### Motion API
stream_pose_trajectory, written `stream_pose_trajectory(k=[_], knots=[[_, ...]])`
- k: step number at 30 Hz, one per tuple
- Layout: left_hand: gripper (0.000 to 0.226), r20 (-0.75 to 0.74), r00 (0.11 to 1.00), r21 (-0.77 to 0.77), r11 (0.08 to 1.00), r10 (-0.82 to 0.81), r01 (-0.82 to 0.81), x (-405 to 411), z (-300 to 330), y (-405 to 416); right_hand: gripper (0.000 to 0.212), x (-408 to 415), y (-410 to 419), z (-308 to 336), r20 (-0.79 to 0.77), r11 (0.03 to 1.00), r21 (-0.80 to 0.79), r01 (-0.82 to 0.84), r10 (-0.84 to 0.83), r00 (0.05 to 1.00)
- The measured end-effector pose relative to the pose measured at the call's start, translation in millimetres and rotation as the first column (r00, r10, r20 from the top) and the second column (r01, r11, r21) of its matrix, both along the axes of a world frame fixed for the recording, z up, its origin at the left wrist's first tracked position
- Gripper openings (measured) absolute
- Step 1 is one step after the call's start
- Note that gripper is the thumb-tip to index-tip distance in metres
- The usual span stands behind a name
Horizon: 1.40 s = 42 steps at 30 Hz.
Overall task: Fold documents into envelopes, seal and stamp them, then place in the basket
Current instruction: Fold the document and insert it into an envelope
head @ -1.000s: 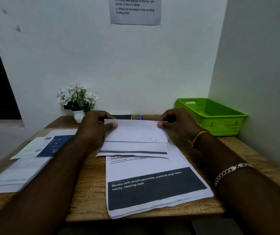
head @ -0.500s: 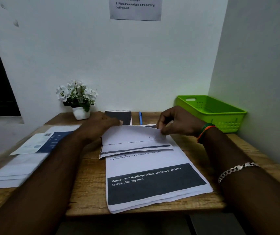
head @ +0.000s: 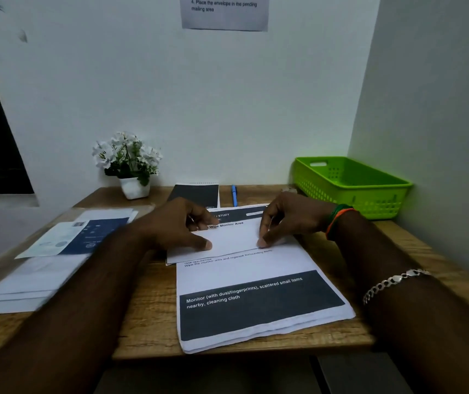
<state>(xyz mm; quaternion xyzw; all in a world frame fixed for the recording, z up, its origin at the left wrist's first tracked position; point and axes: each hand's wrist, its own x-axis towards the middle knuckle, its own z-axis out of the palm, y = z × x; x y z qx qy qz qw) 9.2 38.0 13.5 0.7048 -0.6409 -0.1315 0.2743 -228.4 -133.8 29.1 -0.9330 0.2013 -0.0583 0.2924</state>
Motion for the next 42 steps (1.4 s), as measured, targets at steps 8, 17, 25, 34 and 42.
stream_pose_trajectory(k=[8,17,25,34,42], knots=[[0.041,-0.084,0.996,-0.224,0.975,-0.023,0.003,-5.2,0.6,-7.4,0.023,21.9,11.9,-7.7,0.402,0.966,-0.188,0.176,-0.088,0.911],[0.008,-0.275,0.961,-0.370,0.919,0.033,-0.138,-18.3,-3.6,-18.2,0.015,30.0,16.3,-7.0,0.518,0.994,-0.052,0.098,-0.057,0.853],[0.014,-0.216,0.971,-0.309,0.936,0.104,-0.169,-5.3,6.6,-13.9,0.014,26.7,-0.2,-6.8,0.542,0.990,-0.056,0.132,-0.081,0.836],[0.012,-0.370,0.914,-0.453,0.828,0.163,-0.331,19.6,6.8,-4.1,0.015,17.9,-12.0,-3.8,0.551,0.983,0.013,0.183,-0.160,0.819],[0.009,-0.287,0.946,-0.409,0.874,0.149,-0.262,11.5,0.4,-13.9,0.018,18.2,-13.7,-5.4,0.550,0.974,-0.022,0.228,-0.179,0.816]])
